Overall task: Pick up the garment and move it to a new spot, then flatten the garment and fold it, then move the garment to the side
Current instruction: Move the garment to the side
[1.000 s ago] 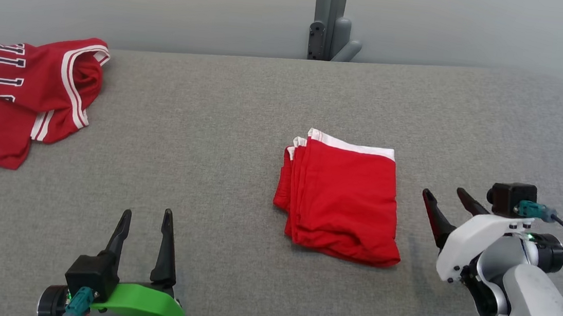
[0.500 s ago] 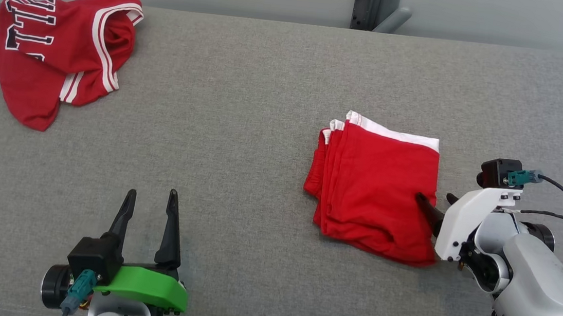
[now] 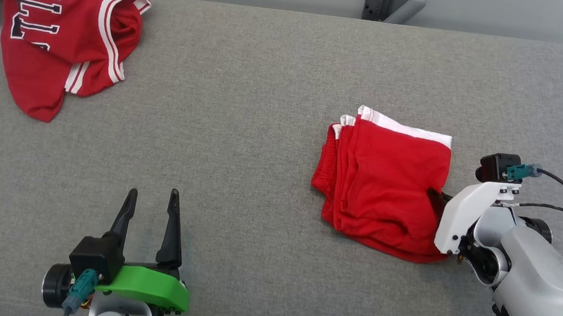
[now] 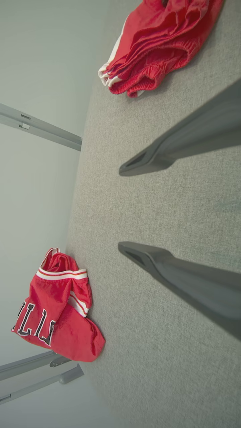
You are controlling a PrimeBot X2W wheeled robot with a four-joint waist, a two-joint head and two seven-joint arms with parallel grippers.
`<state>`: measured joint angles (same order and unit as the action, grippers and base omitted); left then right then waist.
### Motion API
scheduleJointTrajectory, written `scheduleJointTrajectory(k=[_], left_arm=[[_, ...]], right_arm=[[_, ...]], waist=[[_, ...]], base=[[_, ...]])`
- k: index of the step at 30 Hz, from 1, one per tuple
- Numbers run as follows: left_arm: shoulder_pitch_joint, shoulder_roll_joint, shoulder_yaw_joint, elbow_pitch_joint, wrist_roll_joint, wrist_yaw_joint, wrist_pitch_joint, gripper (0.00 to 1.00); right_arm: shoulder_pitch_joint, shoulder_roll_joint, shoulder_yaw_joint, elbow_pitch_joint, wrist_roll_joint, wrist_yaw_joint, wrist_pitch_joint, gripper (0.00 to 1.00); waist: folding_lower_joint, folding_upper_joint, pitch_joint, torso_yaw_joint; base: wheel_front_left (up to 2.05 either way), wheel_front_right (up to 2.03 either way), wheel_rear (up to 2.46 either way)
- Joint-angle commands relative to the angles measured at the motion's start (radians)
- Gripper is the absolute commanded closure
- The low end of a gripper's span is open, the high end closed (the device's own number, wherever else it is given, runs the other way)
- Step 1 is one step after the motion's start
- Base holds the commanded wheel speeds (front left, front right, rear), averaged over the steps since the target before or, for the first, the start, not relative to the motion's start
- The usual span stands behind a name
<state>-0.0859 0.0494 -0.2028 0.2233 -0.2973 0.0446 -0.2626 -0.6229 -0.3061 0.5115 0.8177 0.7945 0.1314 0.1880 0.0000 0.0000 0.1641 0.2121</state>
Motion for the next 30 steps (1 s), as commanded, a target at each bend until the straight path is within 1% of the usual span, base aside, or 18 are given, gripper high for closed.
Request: scheduleJointTrajectory(k=[1,3,8,12,15,20,23,26,30], left_arm=[[-0.016,0.002,0.0,0.0,0.008,0.0,-0.002,0.0],[-0.014,0.002,-0.004,-0.001,0.014,-0.005,-0.002,0.0],[-0.02,0.002,-0.021,-0.003,0.025,-0.015,-0.002,0.0],[-0.029,0.002,-0.042,-0.006,0.026,-0.02,-0.002,0.0],[-0.035,0.002,-0.054,-0.004,0.027,-0.024,-0.002,0.0],[-0.047,0.003,-0.062,-0.003,0.04,-0.028,-0.002,0.0],[-0.059,0.003,-0.065,0.0,0.054,-0.036,-0.002,0.0],[-0.075,0.003,-0.069,0.003,0.066,-0.044,-0.002,0.0],[-0.093,0.005,-0.068,0.003,0.079,-0.052,-0.002,0.0]], right_arm=[[-0.009,-0.011,0.006,0.007,0.006,-0.001,-0.011,1.0],[-0.024,-0.022,0.029,0.017,0.015,-0.001,-0.037,1.0],[-0.048,-0.052,0.073,0.025,0.026,-0.001,-0.061,1.0],[-0.071,-0.086,0.111,0.029,0.021,-0.001,-0.076,1.0],[-0.093,-0.108,0.135,0.037,0.014,-0.001,-0.088,1.0],[-0.134,-0.112,0.161,0.052,0.022,-0.001,-0.106,1.0],[-0.157,-0.109,0.175,0.062,0.026,-0.001,-0.118,1.0],[-0.182,-0.104,0.19,0.075,0.028,-0.001,-0.131,1.0],[-0.221,-0.103,0.208,0.098,0.021,-0.001,-0.161,1.0]], waist=[[0.0,0.0,-0.001,-0.005],[0.0,0.0,-0.003,-0.024],[0.0,0.0,-0.002,-0.075],[0.0,0.0,0.006,-0.138],[0.0,0.0,0.014,-0.197],[0.0,0.0,0.034,-0.298],[0.0,0.0,0.049,-0.346],[0.0,0.0,0.066,-0.373],[0.0,0.0,0.092,-0.382]], base=[[0.0,0.0,0.0],[0.0,0.0,0.0],[0.0,0.0,0.0],[0.0,0.0,0.0],[0.0,0.0,0.0],[0.0,0.0,0.0],[0.0,0.0,0.0],[0.0,0.0,0.0],[0.0,0.0,0.0]])
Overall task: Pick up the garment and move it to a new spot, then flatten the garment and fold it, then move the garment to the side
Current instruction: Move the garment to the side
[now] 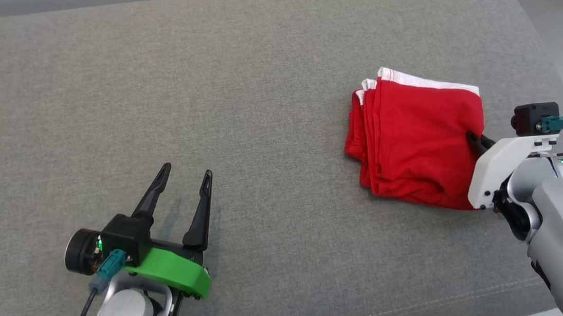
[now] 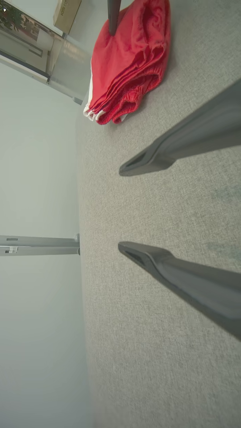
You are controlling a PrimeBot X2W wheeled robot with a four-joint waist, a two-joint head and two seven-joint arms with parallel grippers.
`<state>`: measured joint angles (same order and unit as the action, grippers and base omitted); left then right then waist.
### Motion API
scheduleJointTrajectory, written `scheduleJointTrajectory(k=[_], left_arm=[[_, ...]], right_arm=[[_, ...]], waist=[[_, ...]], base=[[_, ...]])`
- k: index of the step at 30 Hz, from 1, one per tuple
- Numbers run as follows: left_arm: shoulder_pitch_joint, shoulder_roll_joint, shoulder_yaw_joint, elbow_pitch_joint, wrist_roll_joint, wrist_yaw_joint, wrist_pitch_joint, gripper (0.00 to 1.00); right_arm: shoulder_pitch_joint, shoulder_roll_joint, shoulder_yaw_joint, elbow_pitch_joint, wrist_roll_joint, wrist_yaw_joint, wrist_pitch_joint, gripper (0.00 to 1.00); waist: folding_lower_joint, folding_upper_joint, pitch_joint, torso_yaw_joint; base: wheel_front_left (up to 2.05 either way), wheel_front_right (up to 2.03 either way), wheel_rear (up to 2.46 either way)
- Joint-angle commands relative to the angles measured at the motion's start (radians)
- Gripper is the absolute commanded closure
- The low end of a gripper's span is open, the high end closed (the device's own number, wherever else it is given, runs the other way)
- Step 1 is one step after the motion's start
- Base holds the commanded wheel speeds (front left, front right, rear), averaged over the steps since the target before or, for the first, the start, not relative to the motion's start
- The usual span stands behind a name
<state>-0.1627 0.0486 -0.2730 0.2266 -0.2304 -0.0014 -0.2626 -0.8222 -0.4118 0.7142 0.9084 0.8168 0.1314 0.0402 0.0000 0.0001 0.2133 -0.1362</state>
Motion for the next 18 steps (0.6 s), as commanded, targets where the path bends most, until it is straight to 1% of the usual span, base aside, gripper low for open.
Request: scheduleJointTrajectory(k=[1,8,13,16,18], left_arm=[[-0.021,0.008,0.002,0.0,0.015,-0.007,-0.002,0.0],[-0.038,0.021,0.009,-0.005,0.025,-0.008,-0.002,0.0],[-0.048,0.032,0.014,-0.023,0.032,-0.008,-0.002,0.0],[-0.056,0.038,0.011,-0.04,0.037,-0.011,-0.002,0.0],[-0.06,0.041,0.006,-0.057,0.041,-0.012,-0.002,0.0]], right_arm=[[-0.034,0.001,0.009,0.015,-0.004,-0.001,-0.021,1.0],[-0.104,-0.021,0.037,0.059,-0.024,-0.001,-0.061,1.0],[-0.171,-0.066,0.054,0.1,-0.044,-0.001,-0.079,1.0],[-0.211,-0.103,0.062,0.128,-0.062,-0.001,-0.086,1.0],[-0.246,-0.138,0.068,0.159,-0.078,-0.001,-0.094,1.0]], waist=[[0.0,-0.0001,0.049,-0.032],[0.0,-0.0001,0.09,-0.002],[0.0,-0.0001,0.129,0.028],[0.0,-0.0001,0.154,0.044],[0.0,-0.0001,0.177,0.057]], base=[[0.0,0.0,0.0],[0.0,0.0,0.0],[0.0,0.0,0.0],[0.0,0.0,0.0],[0.0,0.0,0.0]])
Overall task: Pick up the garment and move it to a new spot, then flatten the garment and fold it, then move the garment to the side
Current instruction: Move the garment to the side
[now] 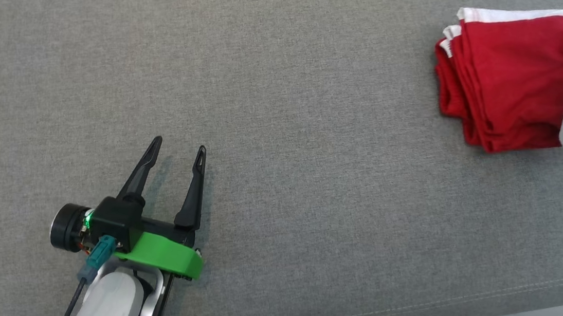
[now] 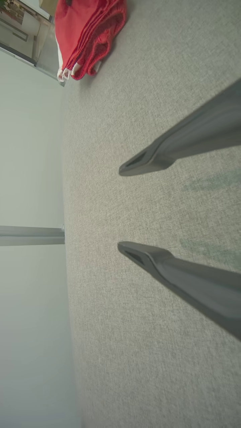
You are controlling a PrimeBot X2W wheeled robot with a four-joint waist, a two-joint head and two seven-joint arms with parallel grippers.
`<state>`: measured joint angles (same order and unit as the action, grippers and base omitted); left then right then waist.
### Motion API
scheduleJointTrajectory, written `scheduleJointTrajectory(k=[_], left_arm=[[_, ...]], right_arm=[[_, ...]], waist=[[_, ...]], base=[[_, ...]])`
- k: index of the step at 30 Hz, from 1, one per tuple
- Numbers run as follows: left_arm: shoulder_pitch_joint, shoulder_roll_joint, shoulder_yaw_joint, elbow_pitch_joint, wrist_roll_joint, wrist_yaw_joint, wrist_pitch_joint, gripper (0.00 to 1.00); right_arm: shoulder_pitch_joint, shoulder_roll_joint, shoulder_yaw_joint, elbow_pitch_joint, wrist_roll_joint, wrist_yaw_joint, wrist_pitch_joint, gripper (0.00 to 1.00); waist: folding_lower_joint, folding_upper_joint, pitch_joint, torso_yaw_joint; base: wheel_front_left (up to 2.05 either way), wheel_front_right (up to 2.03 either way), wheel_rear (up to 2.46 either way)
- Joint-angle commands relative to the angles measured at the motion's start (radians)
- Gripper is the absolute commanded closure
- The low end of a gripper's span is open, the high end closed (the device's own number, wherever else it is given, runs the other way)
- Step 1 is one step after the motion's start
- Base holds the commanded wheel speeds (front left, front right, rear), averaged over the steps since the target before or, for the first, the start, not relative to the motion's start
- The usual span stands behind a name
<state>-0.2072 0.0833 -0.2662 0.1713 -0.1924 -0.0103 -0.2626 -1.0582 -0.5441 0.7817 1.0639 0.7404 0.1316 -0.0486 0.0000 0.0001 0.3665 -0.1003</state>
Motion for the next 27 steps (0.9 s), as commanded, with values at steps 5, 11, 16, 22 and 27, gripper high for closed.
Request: scheduleJointTrajectory(k=[5,11,16,22,27], left_arm=[[-0.023,0.009,-0.011,-0.034,0.009,0.0,0.0,0.0],[-0.027,0.018,-0.015,-0.059,0.012,0.009,0.005,0.0],[-0.028,0.022,-0.013,-0.061,0.007,0.018,0.006,0.0],[-0.026,0.024,-0.009,-0.05,-0.001,0.028,0.005,0.0],[-0.025,0.017,-0.01,-0.029,-0.013,0.026,0.002,0.0]], right_arm=[[-0.064,-0.055,0.009,0.075,-0.048,-0.002,-0.042,1.0],[-0.128,-0.039,-0.01,0.195,-0.123,-0.002,-0.141,1.0],[-0.131,-0.021,-0.048,0.222,-0.169,-0.002,-0.173,0.0],[-0.107,-0.014,-0.088,0.227,-0.234,-0.002,-0.195,0.0],[-0.087,0.015,-0.123,0.227,-0.263,-0.002,-0.21,0.0]], waist=[[0.0,-0.0001,0.058,0.038],[0.0,-0.0001,0.09,0.052],[0.0,-0.0001,0.097,0.053],[0.0,-0.0001,0.083,0.04],[0.0,-0.0001,0.046,0.029]], base=[[0.0,0.0,0.0],[0.0,0.0,0.0],[0.0,0.0,0.0],[0.0,0.0,0.0],[0.0,0.0,0.0]])
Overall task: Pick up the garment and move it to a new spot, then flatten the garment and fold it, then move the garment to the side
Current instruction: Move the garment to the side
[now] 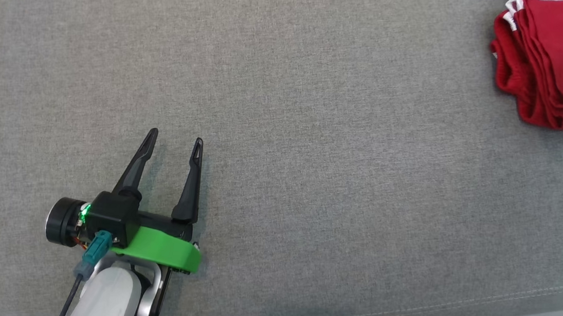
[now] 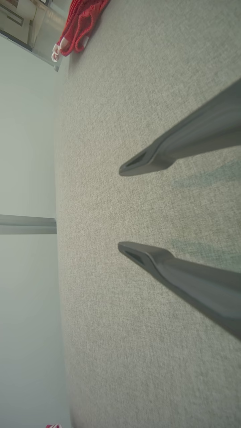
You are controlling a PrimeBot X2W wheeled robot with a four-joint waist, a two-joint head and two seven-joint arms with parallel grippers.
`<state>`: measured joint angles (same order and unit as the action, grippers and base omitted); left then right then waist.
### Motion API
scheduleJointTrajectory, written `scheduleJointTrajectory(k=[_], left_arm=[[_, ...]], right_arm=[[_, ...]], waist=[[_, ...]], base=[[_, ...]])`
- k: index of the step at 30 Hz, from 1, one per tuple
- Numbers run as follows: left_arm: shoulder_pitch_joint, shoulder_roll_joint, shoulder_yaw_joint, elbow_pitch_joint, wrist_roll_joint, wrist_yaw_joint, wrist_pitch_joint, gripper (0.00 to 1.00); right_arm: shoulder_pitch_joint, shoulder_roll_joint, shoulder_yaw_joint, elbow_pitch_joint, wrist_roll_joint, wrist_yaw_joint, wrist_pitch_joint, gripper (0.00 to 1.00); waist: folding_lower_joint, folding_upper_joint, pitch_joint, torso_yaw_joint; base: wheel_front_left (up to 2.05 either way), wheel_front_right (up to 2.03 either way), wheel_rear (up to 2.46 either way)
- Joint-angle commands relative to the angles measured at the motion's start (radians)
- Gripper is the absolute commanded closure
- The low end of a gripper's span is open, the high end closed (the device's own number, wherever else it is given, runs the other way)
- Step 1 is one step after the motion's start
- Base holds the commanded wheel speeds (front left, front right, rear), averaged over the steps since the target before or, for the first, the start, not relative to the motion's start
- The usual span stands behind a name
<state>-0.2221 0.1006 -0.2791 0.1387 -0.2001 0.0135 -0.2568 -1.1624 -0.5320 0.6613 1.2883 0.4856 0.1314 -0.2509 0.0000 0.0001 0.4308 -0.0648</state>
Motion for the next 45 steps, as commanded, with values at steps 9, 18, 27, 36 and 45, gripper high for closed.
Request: scheduleJointTrajectory(k=[9,18,27,36,45], left_arm=[[-0.015,-0.013,0.012,0.053,-0.029,0.006,-0.007,0.0],[0.044,-0.034,0.065,0.121,-0.062,0.022,-0.008,0.0],[0.128,-0.042,0.122,0.148,-0.071,0.033,-0.008,0.0],[0.178,-0.047,0.137,0.158,-0.077,0.033,-0.008,0.0],[0.193,-0.049,0.134,0.169,-0.081,0.041,-0.008,0.0]], right_arm=[[0.086,0.041,-0.079,-0.095,-0.034,-0.001,-0.015,0.0],[0.334,0.111,-0.299,-0.388,-0.13,-0.001,-0.015,0.0],[0.609,0.245,-0.471,-0.653,-0.257,-0.001,-0.015,0.0],[0.876,0.409,-0.603,-0.894,-0.359,-0.001,-0.016,0.0],[1.043,0.475,-0.627,-1.015,-0.375,-0.001,-0.001,0.0]], waist=[[0.0,-0.0001,-0.128,-0.012],[0.0,-0.0001,-0.305,0.01],[0.0,-0.0001,-0.407,0.048],[0.0,-0.0001,-0.447,0.092],[0.0,-0.0001,-0.465,0.115]], base=[[0.0,0.0,0.0],[0.0,0.0,0.0],[0.0,0.0,0.0],[0.0,0.0,0.0],[0.0,0.0,0.0]])
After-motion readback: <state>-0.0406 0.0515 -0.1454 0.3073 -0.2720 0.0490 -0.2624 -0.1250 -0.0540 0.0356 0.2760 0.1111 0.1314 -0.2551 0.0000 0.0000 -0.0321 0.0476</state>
